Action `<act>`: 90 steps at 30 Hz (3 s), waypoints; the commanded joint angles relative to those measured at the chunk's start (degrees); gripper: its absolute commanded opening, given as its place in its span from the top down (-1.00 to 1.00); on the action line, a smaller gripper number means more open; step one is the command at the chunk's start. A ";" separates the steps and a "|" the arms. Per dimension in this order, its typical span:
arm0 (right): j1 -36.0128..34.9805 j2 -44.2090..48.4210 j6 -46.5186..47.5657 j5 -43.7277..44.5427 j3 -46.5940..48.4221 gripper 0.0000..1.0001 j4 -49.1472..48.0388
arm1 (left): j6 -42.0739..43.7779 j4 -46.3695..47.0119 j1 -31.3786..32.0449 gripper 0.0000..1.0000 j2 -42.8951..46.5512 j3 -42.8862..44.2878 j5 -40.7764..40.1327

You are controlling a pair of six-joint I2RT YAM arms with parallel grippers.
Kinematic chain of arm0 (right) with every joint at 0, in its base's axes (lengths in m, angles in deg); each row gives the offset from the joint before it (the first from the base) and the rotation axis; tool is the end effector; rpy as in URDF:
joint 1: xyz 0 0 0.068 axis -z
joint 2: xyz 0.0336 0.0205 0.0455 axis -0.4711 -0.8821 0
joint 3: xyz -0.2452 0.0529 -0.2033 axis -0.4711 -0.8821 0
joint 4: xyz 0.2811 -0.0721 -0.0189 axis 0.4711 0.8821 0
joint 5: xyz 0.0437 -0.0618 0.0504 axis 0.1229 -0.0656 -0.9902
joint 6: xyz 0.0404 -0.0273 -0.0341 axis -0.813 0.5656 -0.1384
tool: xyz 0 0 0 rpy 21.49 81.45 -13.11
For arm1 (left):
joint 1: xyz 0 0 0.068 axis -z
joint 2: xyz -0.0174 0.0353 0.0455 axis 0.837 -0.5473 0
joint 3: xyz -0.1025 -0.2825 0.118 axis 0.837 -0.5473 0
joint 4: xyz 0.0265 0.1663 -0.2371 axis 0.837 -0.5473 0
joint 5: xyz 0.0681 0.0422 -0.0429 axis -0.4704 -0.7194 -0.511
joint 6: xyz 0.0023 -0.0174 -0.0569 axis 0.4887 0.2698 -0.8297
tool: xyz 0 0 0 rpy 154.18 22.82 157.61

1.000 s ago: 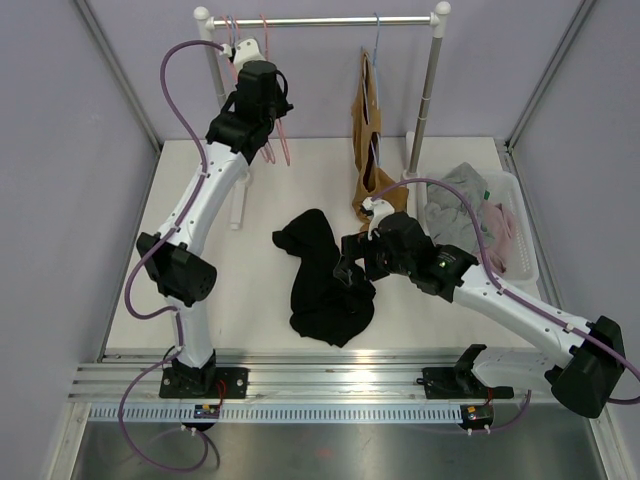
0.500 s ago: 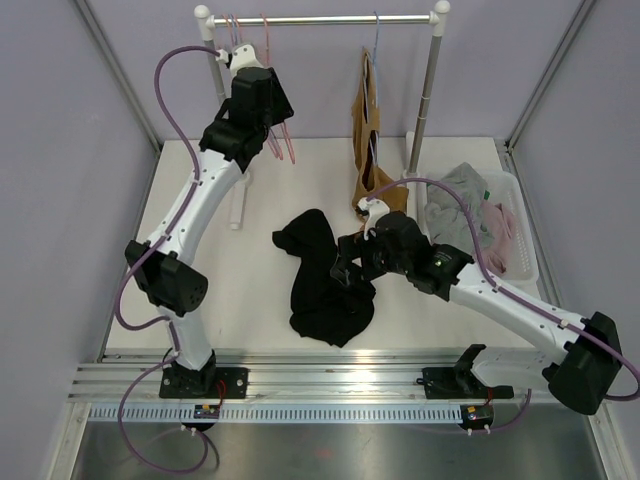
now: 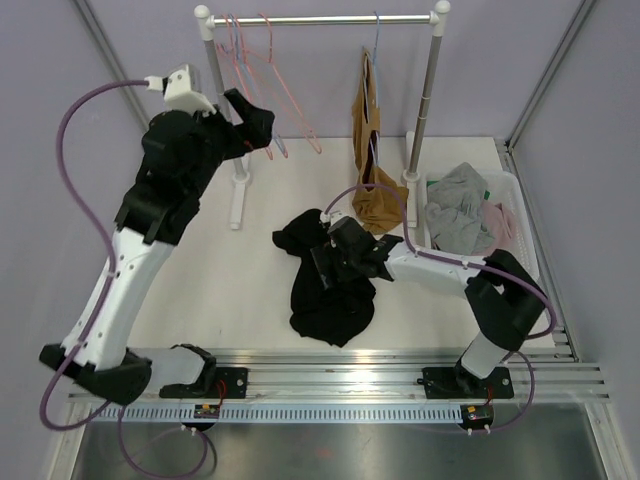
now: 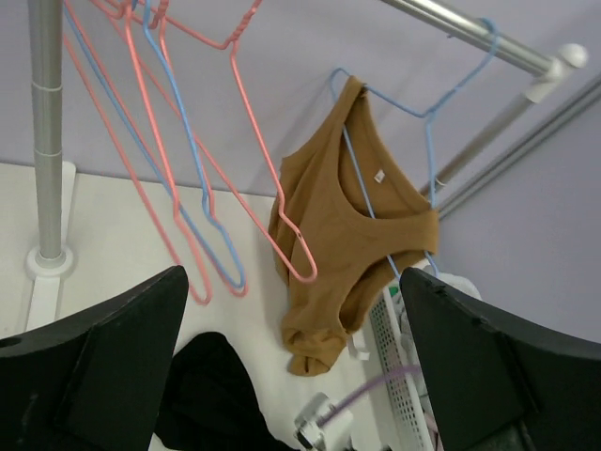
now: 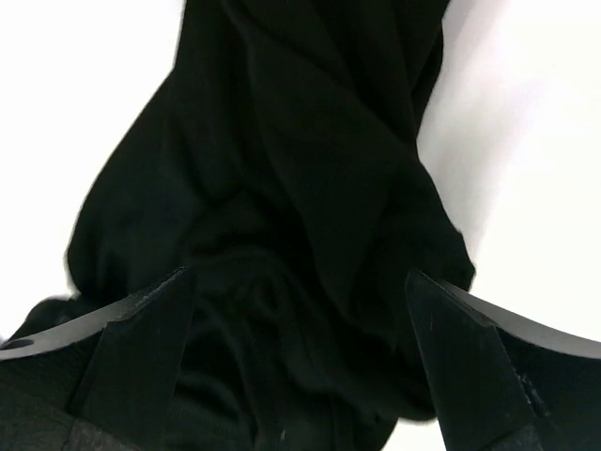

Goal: Remove the tank top from the hanger

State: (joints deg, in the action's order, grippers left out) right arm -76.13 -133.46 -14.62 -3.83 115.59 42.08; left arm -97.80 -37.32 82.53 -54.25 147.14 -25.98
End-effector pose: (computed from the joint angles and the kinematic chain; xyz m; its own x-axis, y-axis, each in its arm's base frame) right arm 0.2513 0.2760 0.2314 -0.7133 -0.3602 -0.6012 -0.5387 0.8305 0.1415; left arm 0.2653 -0.1187 0.5777 -0.1723 -0.4301 -0.8862 0.1996 0.8657 -0.4589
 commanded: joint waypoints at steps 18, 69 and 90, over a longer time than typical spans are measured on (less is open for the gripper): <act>-5.85 -2.74 4.19 19.14 9.71 1.00 0.65 | 10.84 -15.33 1.09 -0.98 44.66 -37.14 -12.54; 47.15 -6.93 1.73 11.05 15.42 1.00 21.66 | 10.68 -12.52 0.92 -0.98 55.75 -51.03 -17.82; 47.33 10.54 3.48 10.37 39.41 -0.99 36.08 | 11.20 -11.04 0.92 -0.98 53.11 -45.65 -8.42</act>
State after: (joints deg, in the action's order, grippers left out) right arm -28.79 -126.67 -12.22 10.66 151.07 76.29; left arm -87.57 -52.43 83.41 -1.58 104.70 -35.99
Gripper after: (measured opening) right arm 0.989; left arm 0.988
